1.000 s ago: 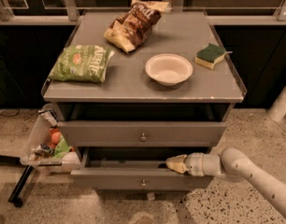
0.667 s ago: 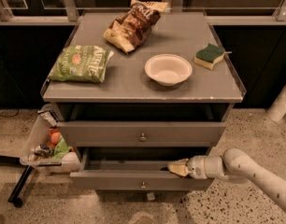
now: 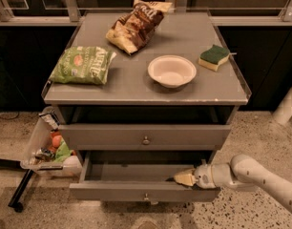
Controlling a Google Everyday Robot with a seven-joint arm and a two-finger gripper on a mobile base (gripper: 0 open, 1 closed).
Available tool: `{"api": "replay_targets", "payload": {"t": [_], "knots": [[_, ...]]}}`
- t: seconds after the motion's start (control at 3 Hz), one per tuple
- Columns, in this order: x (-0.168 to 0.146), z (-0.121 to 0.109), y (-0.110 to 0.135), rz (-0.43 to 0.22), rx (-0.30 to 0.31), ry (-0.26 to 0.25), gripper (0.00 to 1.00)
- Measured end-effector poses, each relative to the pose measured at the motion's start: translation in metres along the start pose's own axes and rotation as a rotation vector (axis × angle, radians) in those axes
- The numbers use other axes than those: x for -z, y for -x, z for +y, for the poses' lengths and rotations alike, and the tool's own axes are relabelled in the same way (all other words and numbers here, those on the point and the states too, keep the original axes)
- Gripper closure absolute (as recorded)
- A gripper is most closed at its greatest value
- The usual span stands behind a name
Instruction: Open middle drawer
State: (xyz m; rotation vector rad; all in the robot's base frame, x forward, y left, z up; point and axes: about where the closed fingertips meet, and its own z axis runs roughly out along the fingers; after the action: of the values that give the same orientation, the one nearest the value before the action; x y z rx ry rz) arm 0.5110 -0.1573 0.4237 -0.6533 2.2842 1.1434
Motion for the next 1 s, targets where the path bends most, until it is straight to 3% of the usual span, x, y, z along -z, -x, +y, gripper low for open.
{"api": "replay_targets", "payload": {"t": [0.33, 0.67, 1.0], "knots": [[0.009, 0.01, -0.012, 0.039, -0.066, 0.0, 1.0], [0.021, 0.025, -0.031, 0.098, -0.176, -0.012, 1.0], [0.021, 0.025, -0.031, 0.1, -0.18, -0.013, 1.0]]}}
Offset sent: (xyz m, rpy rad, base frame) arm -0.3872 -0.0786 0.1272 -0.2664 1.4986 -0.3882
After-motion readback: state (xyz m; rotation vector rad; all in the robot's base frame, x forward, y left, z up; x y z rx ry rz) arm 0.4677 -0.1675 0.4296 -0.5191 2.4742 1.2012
